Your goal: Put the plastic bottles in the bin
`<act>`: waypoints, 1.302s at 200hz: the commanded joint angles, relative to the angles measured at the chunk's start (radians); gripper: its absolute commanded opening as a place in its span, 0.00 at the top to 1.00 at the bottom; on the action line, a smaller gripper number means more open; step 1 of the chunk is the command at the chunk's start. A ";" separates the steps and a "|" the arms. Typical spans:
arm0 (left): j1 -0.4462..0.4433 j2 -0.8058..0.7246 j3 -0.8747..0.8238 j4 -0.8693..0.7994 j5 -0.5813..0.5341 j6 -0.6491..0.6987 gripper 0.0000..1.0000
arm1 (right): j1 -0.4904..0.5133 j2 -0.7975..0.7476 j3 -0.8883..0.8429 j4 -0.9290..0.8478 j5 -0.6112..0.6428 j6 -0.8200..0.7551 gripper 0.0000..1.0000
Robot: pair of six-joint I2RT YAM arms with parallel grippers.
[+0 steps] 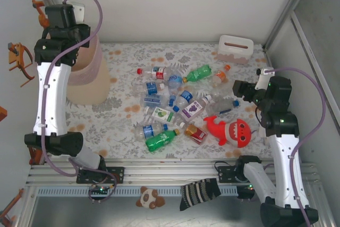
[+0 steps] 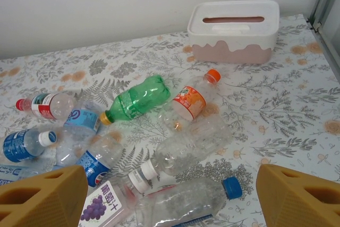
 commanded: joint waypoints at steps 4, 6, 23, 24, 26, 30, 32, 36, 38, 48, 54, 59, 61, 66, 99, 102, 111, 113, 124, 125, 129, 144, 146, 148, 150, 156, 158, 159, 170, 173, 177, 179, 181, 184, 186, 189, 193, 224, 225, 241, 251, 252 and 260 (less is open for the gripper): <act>0.034 0.028 -0.072 0.079 -0.086 0.060 0.56 | 0.010 -0.005 0.021 0.023 -0.011 0.006 0.18; 0.038 0.029 -0.079 0.085 -0.091 0.062 0.56 | 0.010 -0.004 0.021 0.023 -0.011 0.006 0.18; 0.062 0.033 -0.145 0.139 -0.110 0.071 0.57 | 0.009 -0.007 0.021 0.020 -0.009 0.005 0.18; 0.064 0.033 -0.151 0.143 -0.111 0.071 0.57 | 0.010 -0.007 0.020 0.020 -0.009 0.004 0.18; 0.066 0.034 -0.157 0.147 -0.111 0.071 0.57 | 0.010 -0.007 0.020 0.020 -0.009 0.005 0.18; 0.074 0.035 -0.172 0.161 -0.109 0.072 0.57 | 0.010 -0.007 0.019 0.018 -0.009 0.004 0.18; 0.077 0.036 -0.182 0.166 -0.107 0.072 0.57 | 0.010 -0.009 0.020 0.018 -0.009 0.004 0.18; 0.085 0.037 -0.196 0.177 -0.103 0.071 0.58 | 0.010 -0.010 0.020 0.017 -0.009 0.003 0.18; 0.089 0.037 -0.203 0.185 -0.100 0.069 0.58 | 0.010 -0.010 0.020 0.017 -0.009 0.003 0.18; 0.108 0.044 -0.239 0.209 -0.086 0.064 0.58 | 0.010 -0.010 0.020 0.017 -0.008 0.001 0.18; 0.118 0.051 -0.255 0.221 -0.077 0.059 0.58 | 0.010 -0.010 0.020 0.017 -0.009 0.002 0.18; 0.127 0.059 -0.267 0.227 -0.071 0.054 0.58 | 0.010 -0.009 0.020 0.017 -0.009 0.001 0.18; 0.130 0.060 -0.272 0.228 -0.069 0.052 0.58 | 0.010 -0.010 0.020 0.017 -0.009 0.002 0.18; 0.140 0.068 -0.282 0.234 -0.063 0.048 0.58 | 0.009 -0.009 0.020 0.017 -0.009 0.001 0.18; 0.204 0.137 -0.305 0.232 0.009 0.000 0.60 | 0.010 -0.007 0.022 0.017 -0.010 0.002 0.18; 0.209 0.144 -0.305 0.227 0.015 -0.004 0.60 | 0.010 -0.006 0.021 0.017 -0.009 0.001 0.18; 0.225 0.163 -0.308 0.223 0.038 -0.013 0.60 | 0.010 -0.006 0.022 0.017 -0.009 0.002 0.18; 0.227 0.168 -0.306 0.223 0.041 -0.016 0.60 | 0.010 -0.006 0.022 0.018 -0.008 0.002 0.18; 0.240 0.197 -0.302 0.209 0.062 -0.029 0.60 | 0.010 -0.006 0.021 0.017 -0.008 0.002 0.18; 0.241 0.199 -0.303 0.208 0.064 -0.030 0.60 | 0.010 -0.006 0.020 0.017 -0.008 0.002 0.18; 0.245 0.209 -0.303 0.203 0.072 -0.034 0.60 | 0.010 -0.004 0.019 0.017 -0.008 0.002 0.18; 0.260 0.246 -0.297 0.184 0.104 -0.047 0.60 | 0.010 -0.006 0.019 0.017 -0.008 0.002 0.18; 0.262 0.251 -0.296 0.179 0.109 -0.049 0.61 | 0.010 -0.006 0.018 0.017 -0.008 0.002 0.18; 0.263 0.255 -0.296 0.177 0.114 -0.051 0.60 | 0.009 -0.006 0.019 0.017 -0.008 0.002 0.18; 0.265 0.260 -0.295 0.175 0.119 -0.053 0.61 | 0.010 -0.005 0.018 0.017 -0.008 0.002 0.18; 0.271 0.274 -0.292 0.163 0.134 -0.058 0.60 | 0.010 -0.005 0.017 0.017 -0.006 0.002 0.18; 0.272 0.280 -0.291 0.159 0.137 -0.059 0.61 | 0.010 -0.004 0.017 0.017 -0.006 0.002 0.18; 0.274 0.283 -0.290 0.158 0.141 -0.060 0.61 | 0.010 -0.004 0.017 0.017 -0.006 0.003 0.18; 0.282 0.313 -0.280 0.133 0.164 -0.071 0.61 | 0.009 -0.004 0.015 0.018 -0.006 0.003 0.18; 0.283 0.319 -0.278 0.128 0.171 -0.072 0.61 | 0.010 -0.002 0.016 0.018 -0.006 0.003 0.18; 0.285 0.330 -0.277 0.120 0.179 -0.074 0.61 | 0.010 -0.003 0.016 0.018 -0.006 0.002 0.18; 0.286 0.334 -0.276 0.116 0.182 -0.075 0.61 | 0.010 -0.002 0.016 0.018 -0.006 0.003 0.18; 0.287 0.339 -0.275 0.114 0.185 -0.077 0.61 | 0.010 -0.001 0.015 0.019 -0.006 0.003 0.18; 0.289 0.346 -0.275 0.110 0.188 -0.078 0.61 | 0.011 0.000 0.015 0.020 -0.006 0.003 0.18; 0.290 0.349 -0.276 0.108 0.191 -0.080 0.61 | 0.010 0.000 0.016 0.020 -0.006 0.002 0.18; 0.291 0.355 -0.277 0.106 0.195 -0.083 0.61 | 0.010 0.000 0.015 0.020 -0.006 0.002 0.18; 0.293 0.363 -0.278 0.102 0.204 -0.085 0.61 | 0.011 0.002 0.015 0.020 -0.006 0.003 0.18; 0.302 0.412 -0.289 0.075 0.266 -0.097 0.60 | 0.011 0.004 0.011 0.025 -0.006 0.003 0.18; 0.302 0.413 -0.290 0.074 0.268 -0.098 0.60 | 0.010 0.005 0.011 0.025 -0.006 0.003 0.18; 0.307 0.441 -0.287 0.056 0.306 -0.106 0.59 | 0.011 0.006 0.009 0.027 -0.008 0.003 0.18; 0.308 0.458 -0.279 0.042 0.328 -0.110 0.58 | 0.011 0.009 0.008 0.028 -0.008 0.005 0.18; 0.308 0.461 -0.278 0.041 0.330 -0.110 0.58 | 0.012 0.010 0.008 0.028 -0.008 0.005 0.18; 0.309 0.476 -0.268 0.029 0.347 -0.115 0.56 | 0.012 0.011 0.006 0.029 -0.008 0.004 0.18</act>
